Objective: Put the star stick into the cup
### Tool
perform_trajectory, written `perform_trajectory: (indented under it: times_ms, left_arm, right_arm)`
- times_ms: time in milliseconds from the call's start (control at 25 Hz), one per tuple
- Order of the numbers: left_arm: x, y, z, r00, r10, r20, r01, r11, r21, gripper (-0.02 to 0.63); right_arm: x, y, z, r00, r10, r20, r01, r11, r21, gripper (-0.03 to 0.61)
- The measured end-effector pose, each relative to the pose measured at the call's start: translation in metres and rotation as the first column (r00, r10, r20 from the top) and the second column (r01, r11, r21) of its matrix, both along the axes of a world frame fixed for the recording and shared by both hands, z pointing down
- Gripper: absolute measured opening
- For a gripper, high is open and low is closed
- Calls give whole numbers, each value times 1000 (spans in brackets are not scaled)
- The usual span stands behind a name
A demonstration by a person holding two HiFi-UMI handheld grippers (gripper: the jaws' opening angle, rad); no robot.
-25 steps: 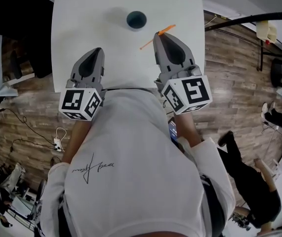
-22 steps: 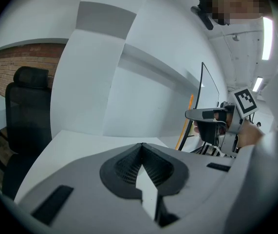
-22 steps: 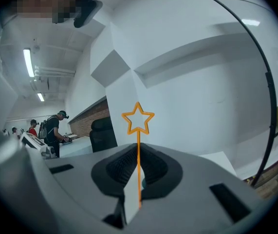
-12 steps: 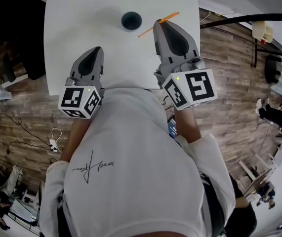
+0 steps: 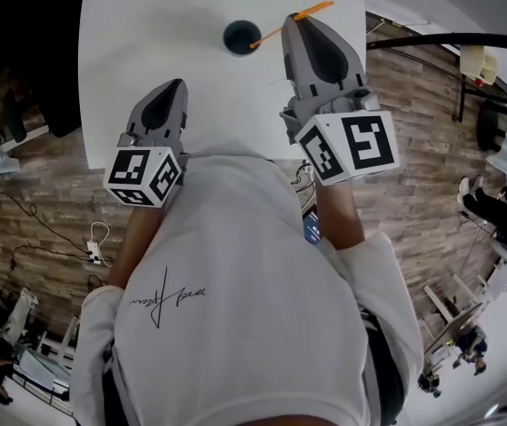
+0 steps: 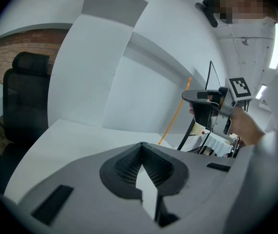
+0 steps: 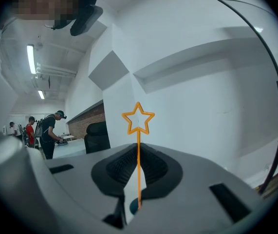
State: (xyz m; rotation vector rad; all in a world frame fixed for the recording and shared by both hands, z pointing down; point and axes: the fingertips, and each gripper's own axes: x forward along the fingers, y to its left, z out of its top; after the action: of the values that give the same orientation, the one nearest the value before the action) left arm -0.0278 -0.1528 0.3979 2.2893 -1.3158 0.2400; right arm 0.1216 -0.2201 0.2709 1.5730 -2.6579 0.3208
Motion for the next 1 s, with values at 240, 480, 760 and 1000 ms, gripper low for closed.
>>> perform_trajectory:
  times_ms: [240, 480, 760, 1000]
  left_arm:
    - [-2, 0, 10, 1000, -9, -13, 9, 999, -31, 8]
    - [-2, -2, 13, 1000, -11, -14, 11, 999, -38, 8]
    - [-7, -6, 14, 1000, -17, -15, 17, 999, -46, 8]
    - [-5, -6, 15, 1000, -14, -10, 14, 998, -53, 8]
  right_arm:
    - [-1, -9, 6, 1000, 4, -3, -4, 1000, -16, 15]
    - [-2, -16, 11, 1000, 2, 0, -2, 1000, -25, 15]
    - [-7, -23, 20, 1000, -3, -4, 3, 999, -46, 15]
    - [-8, -27, 32, 1000, -8, 1, 8, 998, -69, 16]
